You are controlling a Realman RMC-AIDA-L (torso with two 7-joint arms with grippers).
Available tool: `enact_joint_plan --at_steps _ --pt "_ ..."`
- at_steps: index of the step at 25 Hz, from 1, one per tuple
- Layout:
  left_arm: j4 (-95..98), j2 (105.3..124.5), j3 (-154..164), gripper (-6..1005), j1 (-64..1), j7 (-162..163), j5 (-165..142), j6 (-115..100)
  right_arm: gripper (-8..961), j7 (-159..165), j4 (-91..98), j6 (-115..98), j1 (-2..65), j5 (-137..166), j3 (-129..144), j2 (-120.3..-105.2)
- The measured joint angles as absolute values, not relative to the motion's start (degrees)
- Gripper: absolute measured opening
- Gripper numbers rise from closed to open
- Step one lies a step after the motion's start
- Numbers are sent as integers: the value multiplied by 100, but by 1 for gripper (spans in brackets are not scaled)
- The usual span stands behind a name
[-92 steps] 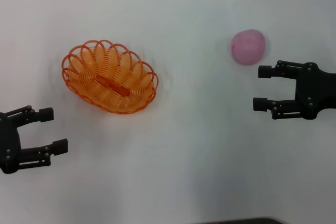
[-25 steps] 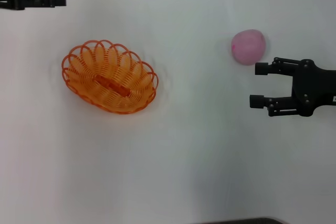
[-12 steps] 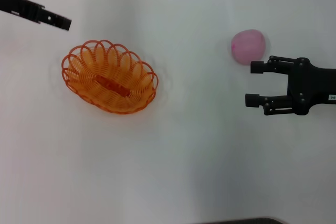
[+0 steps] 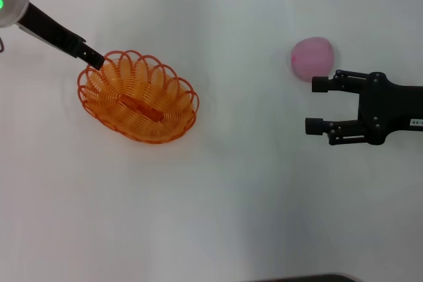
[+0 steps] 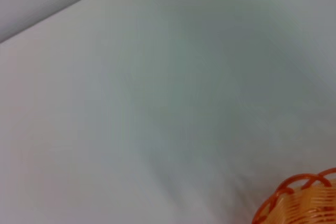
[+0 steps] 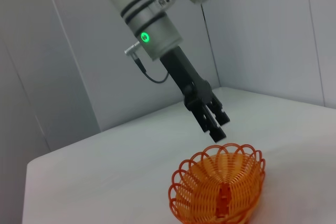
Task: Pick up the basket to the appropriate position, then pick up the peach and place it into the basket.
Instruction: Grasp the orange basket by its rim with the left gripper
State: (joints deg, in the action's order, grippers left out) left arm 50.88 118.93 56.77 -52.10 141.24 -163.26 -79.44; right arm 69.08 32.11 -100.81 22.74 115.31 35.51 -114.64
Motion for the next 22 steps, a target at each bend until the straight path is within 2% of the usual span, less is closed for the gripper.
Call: enact_joint_plan --at_steps 8,20,22 --pt "4499 11900 5735 826 -5272 14094 -16349 -7408 906 6908 3225 -10037 2275 11531 3551 -11499" --pt "4295 12018 5924 772 -5171 14081 -16356 -7151 907 6896 3247 -9993 2289 11531 3551 -11534" --pt "4297 12024 5919 708 -5152 14077 -16350 -7122 907 6878 3248 -9974 2286 11531 3551 -11550"
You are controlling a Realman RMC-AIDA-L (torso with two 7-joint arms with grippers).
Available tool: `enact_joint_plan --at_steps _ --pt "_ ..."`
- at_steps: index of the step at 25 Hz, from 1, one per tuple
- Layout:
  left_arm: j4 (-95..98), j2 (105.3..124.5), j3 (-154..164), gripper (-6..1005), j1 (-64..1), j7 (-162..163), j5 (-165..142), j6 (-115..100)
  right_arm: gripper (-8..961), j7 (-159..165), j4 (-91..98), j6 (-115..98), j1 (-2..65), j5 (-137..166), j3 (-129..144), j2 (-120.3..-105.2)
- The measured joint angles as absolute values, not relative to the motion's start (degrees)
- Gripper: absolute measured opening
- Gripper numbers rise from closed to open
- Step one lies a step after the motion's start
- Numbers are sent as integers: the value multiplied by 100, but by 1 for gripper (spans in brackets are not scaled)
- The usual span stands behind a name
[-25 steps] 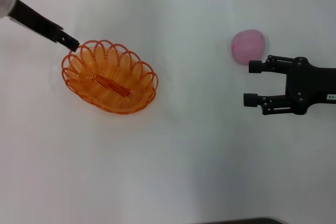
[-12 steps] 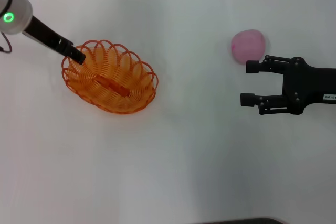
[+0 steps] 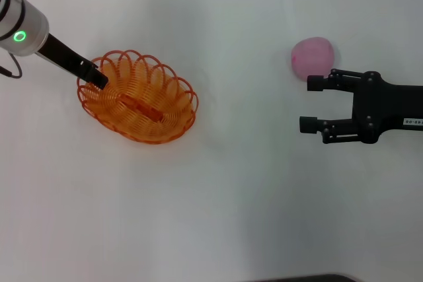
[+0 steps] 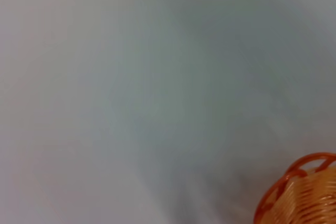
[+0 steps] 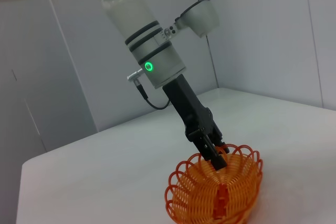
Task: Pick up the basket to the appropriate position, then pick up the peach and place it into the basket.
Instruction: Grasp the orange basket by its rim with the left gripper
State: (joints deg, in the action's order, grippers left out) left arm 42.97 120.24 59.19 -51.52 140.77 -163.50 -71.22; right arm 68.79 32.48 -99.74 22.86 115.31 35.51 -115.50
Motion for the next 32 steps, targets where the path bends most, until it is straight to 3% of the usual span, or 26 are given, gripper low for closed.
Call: enact_joint_plan --at_steps 18,25,32 --pt "4381 12026 5859 173 -5147 13892 -16132 -7312 907 6837 3249 -9957 2277 11531 3541 -11584" --pt "4739 12024 5392 125 -5093 13830 -16023 -7653 907 6838 3252 -9961 2276 11531 3550 -11584" --pt "5181 11850 4553 87 -4988 13784 -15608 -8469 907 6838 3252 -9983 2259 11531 3517 -11583"
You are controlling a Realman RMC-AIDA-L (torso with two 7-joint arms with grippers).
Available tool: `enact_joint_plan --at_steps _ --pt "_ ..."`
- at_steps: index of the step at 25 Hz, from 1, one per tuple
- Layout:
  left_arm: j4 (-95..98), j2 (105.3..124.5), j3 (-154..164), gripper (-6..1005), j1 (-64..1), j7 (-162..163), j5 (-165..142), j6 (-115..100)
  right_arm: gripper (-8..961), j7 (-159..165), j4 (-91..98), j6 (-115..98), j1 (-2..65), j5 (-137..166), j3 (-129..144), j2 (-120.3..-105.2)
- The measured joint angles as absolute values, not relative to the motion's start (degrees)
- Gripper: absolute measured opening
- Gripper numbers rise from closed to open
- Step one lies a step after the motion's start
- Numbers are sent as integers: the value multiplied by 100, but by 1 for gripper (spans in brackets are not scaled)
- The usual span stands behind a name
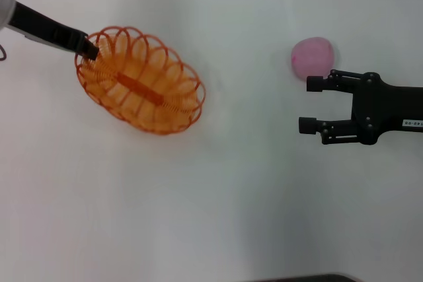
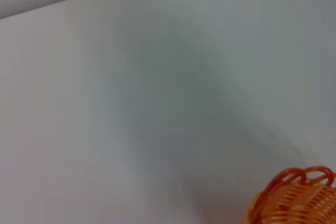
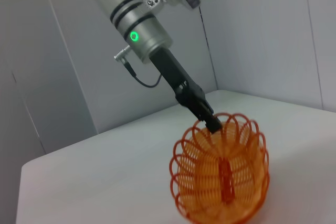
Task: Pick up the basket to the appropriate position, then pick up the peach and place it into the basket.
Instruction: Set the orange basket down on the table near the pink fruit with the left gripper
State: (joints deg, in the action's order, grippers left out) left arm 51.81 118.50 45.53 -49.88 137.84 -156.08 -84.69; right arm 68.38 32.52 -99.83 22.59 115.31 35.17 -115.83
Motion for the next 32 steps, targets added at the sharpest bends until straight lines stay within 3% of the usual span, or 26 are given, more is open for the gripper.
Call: enact_joint_plan --at_steps 11,22,32 --pt "5343 11853 3842 60 -4615 14126 -14988 -8706 907 6832 3252 -9963 2322 11527 3537 -11566" --pt "5316 12216 3781 56 -3897 14606 -14764 -8007 906 6642 3204 -9954 2329 11521 3525 -11602" --pt "5032 12257 3812 56 -3452 14545 -14369 -7661 906 6609 3235 -9949 2295 11530 3532 -11630"
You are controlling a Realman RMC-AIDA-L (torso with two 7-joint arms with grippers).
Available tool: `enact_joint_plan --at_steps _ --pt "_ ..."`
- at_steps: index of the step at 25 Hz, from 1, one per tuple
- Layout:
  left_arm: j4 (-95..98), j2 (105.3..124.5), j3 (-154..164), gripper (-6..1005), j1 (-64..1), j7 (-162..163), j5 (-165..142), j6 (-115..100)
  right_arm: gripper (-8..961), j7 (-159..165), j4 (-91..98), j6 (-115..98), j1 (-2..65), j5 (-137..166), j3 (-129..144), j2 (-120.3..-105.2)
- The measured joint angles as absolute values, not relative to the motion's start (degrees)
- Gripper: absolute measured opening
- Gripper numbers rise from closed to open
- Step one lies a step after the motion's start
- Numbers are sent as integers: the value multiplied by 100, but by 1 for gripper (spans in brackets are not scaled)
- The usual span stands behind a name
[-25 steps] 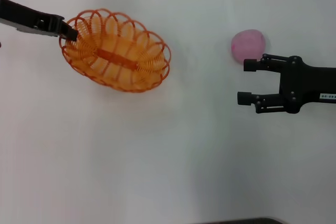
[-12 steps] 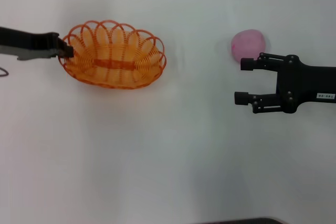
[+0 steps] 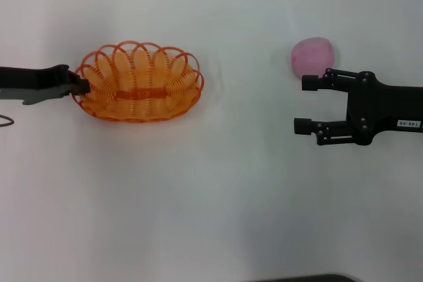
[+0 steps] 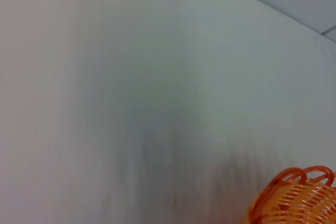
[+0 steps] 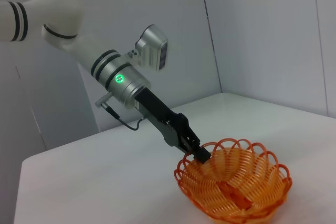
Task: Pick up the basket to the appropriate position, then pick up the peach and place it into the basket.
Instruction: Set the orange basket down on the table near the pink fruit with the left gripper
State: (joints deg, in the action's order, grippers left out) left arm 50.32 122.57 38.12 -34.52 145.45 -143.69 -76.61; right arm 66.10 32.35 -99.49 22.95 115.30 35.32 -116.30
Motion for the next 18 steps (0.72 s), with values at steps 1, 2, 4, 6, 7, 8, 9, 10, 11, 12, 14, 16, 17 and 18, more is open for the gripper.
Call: enact_joint_plan --at_steps 1,2,4,6,7,8,9,10,11,12,14,16,17,18 --pt "5027 12268 3829 55 -3441 14532 -14367 -7658 906 6609 3237 -9949 2294 11530 3531 -11630" --pt "5024 12273 3831 55 -3438 14520 -14366 -7657 906 6609 3238 -9949 2293 11531 3530 -11630" --pt "5021 12289 3840 61 -3432 14462 -14364 -7669 906 6609 3238 -9948 2293 11531 3531 -11635" --pt "5021 12292 3843 73 -3433 14436 -14362 -7676 906 6609 3235 -9948 2293 11532 3537 -11639" --pt "5021 12292 3850 79 -3431 14359 -14353 -7698 906 6609 3230 -9946 2293 11532 3538 -11639" --pt "5021 12288 3850 85 -3431 14332 -14348 -7707 906 6609 3226 -9944 2293 11532 3540 -11639" --pt "5021 12282 3849 90 -3432 14300 -14339 -7721 906 6609 3223 -9942 2293 11532 3542 -11639" --pt "5021 12274 3844 96 -3434 14234 -14302 -7768 906 6609 3220 -9940 2294 11532 3545 -11639" --pt "5021 12270 3842 102 -3435 14210 -14287 -7790 906 6609 3216 -9939 2293 11532 3547 -11639" --pt "5021 12263 3840 108 -3435 14194 -14258 -7808 906 6609 3212 -9939 2294 11532 3548 -11638" --pt "5022 12248 3837 120 -3435 14169 -14218 -7831 906 6609 3206 -9939 2294 11532 3550 -11637" --pt "5032 12238 3833 204 -3435 14130 -14205 -7856 906 6609 3204 -9938 2299 11532 3551 -11637" --pt "5041 12237 3829 247 -3437 14113 -14205 -7865 906 6609 3203 -9938 2304 11532 3551 -11637" --pt "5051 12236 3824 289 -3440 14099 -14203 -7872 906 6609 3203 -9938 2307 11532 3551 -11637"
